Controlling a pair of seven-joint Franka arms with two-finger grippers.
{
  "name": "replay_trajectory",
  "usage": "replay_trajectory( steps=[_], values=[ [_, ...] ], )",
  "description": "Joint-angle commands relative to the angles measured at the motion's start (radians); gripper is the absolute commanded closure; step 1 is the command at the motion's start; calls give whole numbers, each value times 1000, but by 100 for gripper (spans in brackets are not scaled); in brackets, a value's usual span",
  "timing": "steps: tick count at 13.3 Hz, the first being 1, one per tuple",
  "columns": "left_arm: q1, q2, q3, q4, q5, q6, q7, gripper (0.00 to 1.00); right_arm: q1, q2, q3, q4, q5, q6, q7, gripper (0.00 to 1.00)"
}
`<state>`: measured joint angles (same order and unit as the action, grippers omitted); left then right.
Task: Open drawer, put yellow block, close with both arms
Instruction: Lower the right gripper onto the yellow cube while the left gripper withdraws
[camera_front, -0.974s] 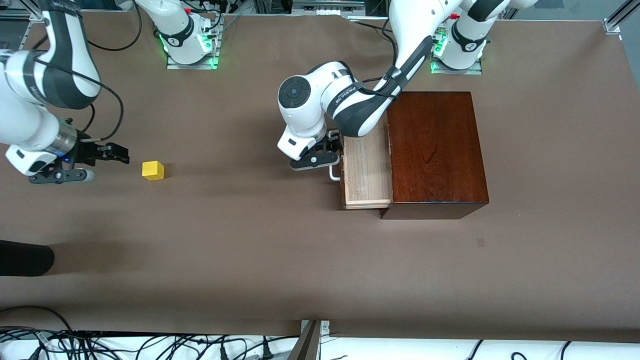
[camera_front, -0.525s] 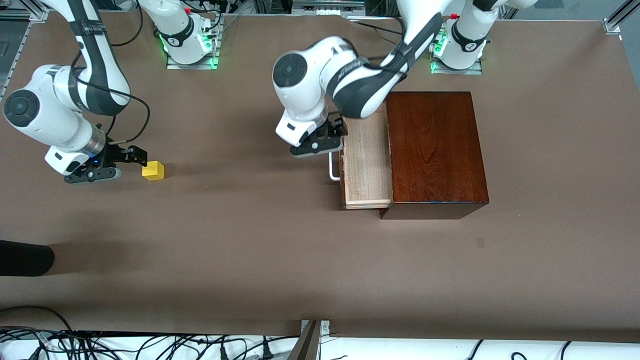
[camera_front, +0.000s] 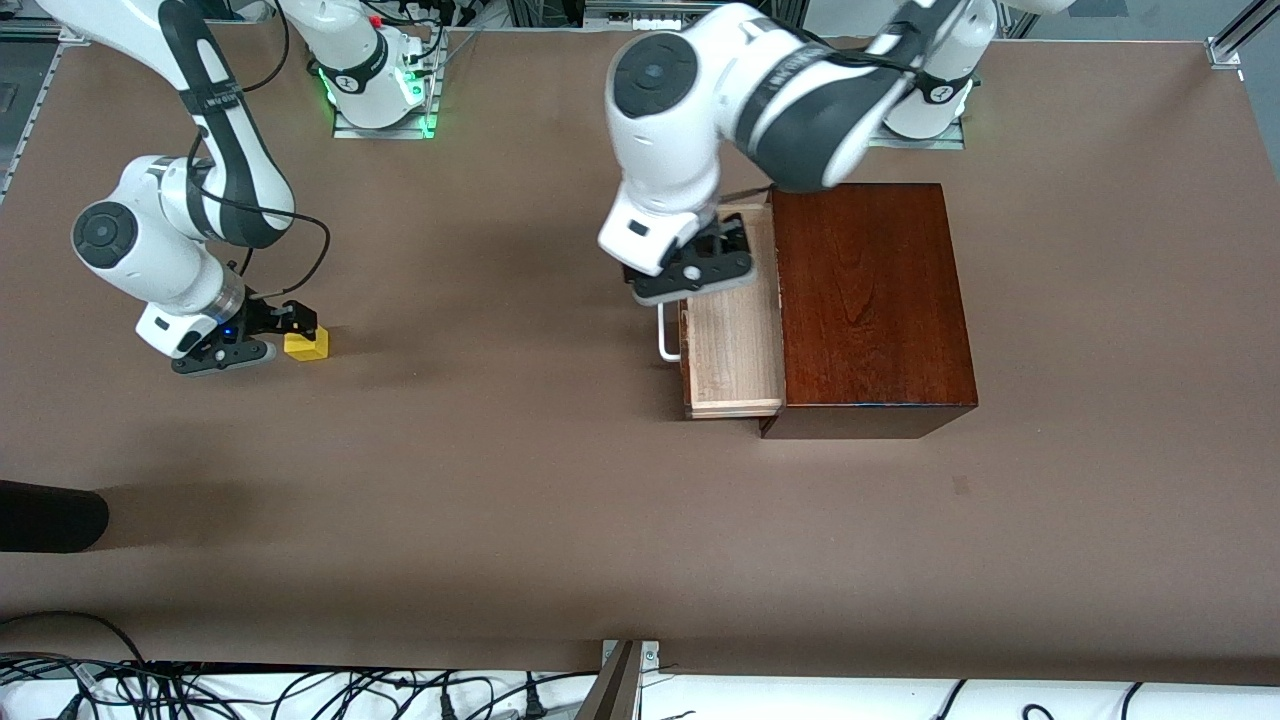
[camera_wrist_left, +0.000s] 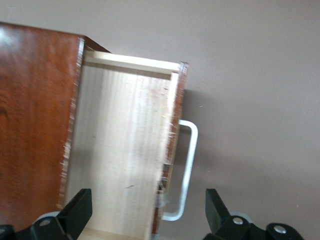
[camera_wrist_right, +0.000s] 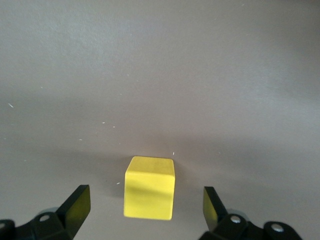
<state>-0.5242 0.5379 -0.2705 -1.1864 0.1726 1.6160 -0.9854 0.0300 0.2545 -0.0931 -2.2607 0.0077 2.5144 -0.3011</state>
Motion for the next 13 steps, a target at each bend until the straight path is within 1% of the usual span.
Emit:
replay_trajectory(
  steps=[1, 5, 7, 10, 13],
  values=[
    [114, -107, -7, -68, -83, -34, 153, 0, -7, 31, 1, -16, -2, 59, -50, 0],
    [214, -180, -7, -73, -87, -102, 336, 0, -10, 68, 0, -34, 0, 101, -76, 0],
    [291, -225, -7, -94, -123, -128, 443, 0, -12, 81, -2, -34, 1, 104, -76, 0],
    [416, -312, -7, -180, -183, -130, 582, 0, -13, 94, -2, -34, 1, 104, -76, 0],
    [492, -392, -7, -255, -203, -128, 660, 0, -15, 109, -2, -34, 1, 106, -76, 0]
  ],
)
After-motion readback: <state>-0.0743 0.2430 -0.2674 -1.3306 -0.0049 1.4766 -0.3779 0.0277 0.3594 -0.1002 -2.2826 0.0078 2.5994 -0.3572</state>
